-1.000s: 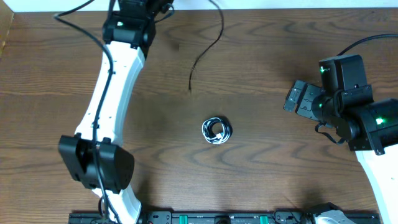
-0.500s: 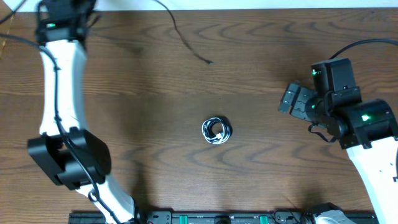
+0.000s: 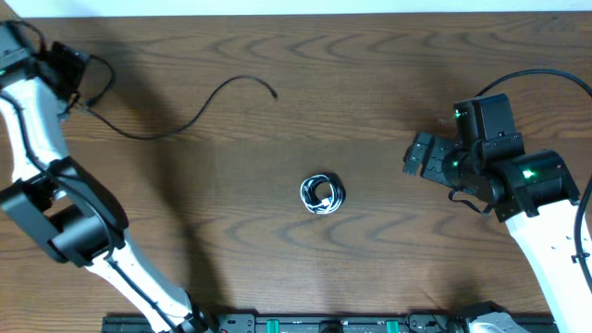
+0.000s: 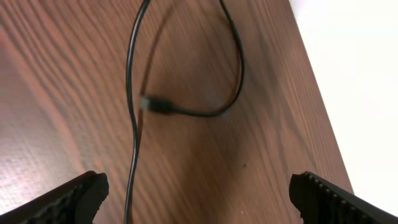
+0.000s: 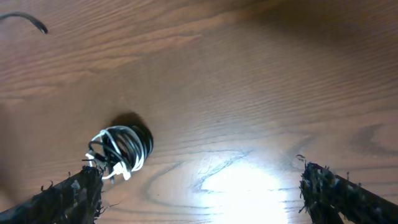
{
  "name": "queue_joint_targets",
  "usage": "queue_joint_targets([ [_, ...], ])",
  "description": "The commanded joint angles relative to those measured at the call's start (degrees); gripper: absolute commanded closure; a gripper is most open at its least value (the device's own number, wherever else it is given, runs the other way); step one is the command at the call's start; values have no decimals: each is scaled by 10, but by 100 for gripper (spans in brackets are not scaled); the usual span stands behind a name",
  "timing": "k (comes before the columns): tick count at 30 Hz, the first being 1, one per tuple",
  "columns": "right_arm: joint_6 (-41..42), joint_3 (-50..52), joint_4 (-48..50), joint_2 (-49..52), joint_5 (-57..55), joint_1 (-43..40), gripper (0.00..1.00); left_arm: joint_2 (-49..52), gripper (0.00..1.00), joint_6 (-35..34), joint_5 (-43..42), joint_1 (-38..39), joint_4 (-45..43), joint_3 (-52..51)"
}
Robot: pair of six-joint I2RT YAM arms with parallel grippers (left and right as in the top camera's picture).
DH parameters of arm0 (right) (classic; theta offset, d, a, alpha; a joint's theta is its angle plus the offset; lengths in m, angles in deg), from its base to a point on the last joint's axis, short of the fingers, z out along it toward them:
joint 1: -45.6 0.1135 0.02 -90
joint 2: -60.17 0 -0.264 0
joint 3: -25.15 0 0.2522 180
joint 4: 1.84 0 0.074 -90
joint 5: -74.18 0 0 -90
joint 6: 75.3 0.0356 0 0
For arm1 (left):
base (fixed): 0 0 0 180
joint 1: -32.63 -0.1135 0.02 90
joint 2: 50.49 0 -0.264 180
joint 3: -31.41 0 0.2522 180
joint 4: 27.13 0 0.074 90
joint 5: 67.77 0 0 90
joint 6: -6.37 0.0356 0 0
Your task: Untangle cables
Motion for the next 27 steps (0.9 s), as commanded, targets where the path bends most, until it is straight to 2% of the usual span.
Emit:
queue_joint_targets([
  [1, -3, 4, 1, 0, 23, 0, 1, -38, 2, 35, -78, 9, 10, 7],
  [6, -3, 5, -1, 0, 56, 5, 1, -70, 2, 42, -221, 9, 7, 7],
  [9, -3, 5, 0, 0, 74, 16, 1, -96, 2, 39, -245, 16, 12, 7],
  [12, -3, 5, 2, 1, 74, 32, 1, -123, 2, 56, -239, 32, 35, 7],
  [17, -3, 5, 8, 8, 74, 56, 1, -141, 2, 136, -226, 79, 96, 7],
  [23, -3, 5, 10, 27, 74, 77, 1, -137, 2, 131, -121, 155, 169, -8],
  [27, -3, 5, 10, 42, 74, 82, 1, -137, 2, 113, -114, 203, 180, -24],
])
